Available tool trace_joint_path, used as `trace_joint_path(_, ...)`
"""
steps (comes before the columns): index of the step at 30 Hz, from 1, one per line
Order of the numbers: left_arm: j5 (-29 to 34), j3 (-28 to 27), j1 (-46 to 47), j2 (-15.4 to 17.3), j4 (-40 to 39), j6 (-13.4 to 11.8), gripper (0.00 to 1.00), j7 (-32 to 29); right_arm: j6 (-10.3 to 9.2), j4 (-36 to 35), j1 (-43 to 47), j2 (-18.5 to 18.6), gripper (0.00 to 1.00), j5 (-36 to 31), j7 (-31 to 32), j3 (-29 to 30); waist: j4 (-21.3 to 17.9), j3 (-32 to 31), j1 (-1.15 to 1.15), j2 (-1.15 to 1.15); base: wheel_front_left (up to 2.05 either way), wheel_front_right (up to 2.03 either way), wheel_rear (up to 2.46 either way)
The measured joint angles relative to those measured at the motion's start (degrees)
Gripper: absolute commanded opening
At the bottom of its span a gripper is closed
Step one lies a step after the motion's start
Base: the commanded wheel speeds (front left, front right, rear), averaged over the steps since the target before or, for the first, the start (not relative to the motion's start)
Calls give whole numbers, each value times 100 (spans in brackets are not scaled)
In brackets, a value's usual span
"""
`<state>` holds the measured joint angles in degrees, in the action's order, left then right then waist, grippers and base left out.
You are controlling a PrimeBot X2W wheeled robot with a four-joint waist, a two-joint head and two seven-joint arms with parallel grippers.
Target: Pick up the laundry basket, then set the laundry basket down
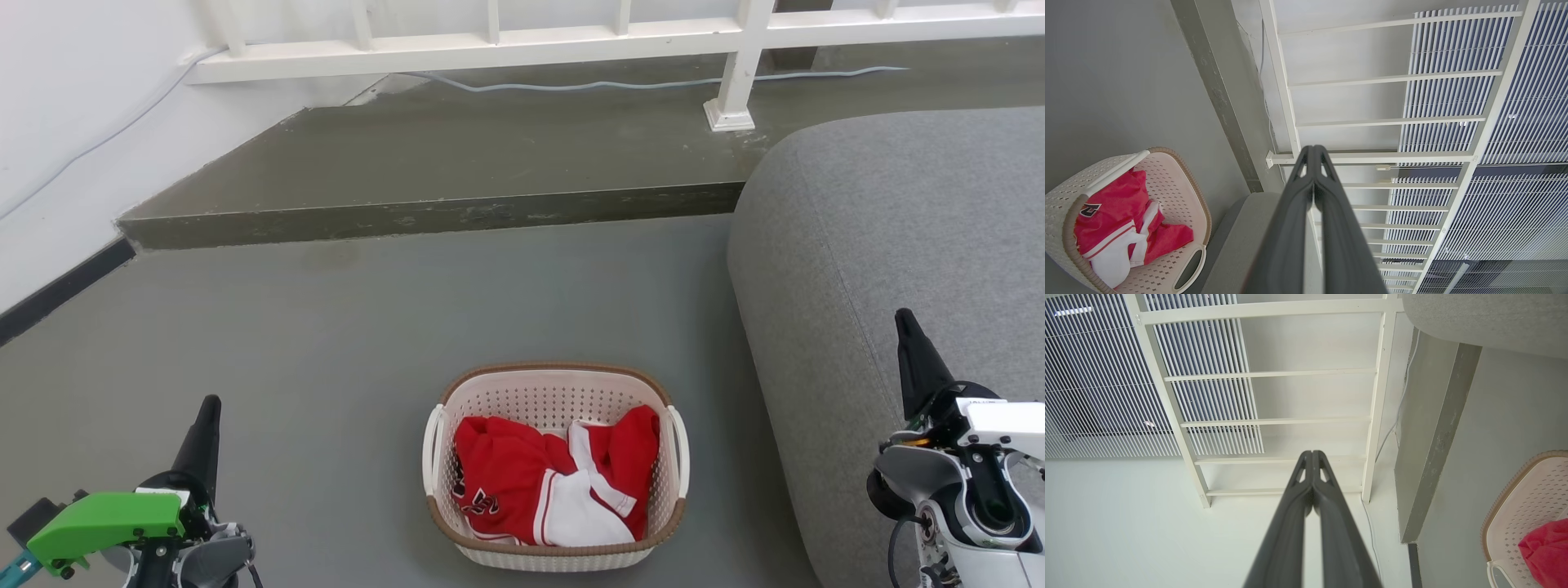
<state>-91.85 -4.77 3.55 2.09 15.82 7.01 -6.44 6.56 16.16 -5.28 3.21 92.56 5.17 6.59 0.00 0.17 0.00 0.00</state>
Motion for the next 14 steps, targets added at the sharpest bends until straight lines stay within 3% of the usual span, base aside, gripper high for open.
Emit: trace_joint_path(14, 0, 0, 0, 0, 0, 0, 0, 0, 0, -1, 1, -1, 0, 0, 1, 1, 0, 0, 0, 0, 0, 0, 0)
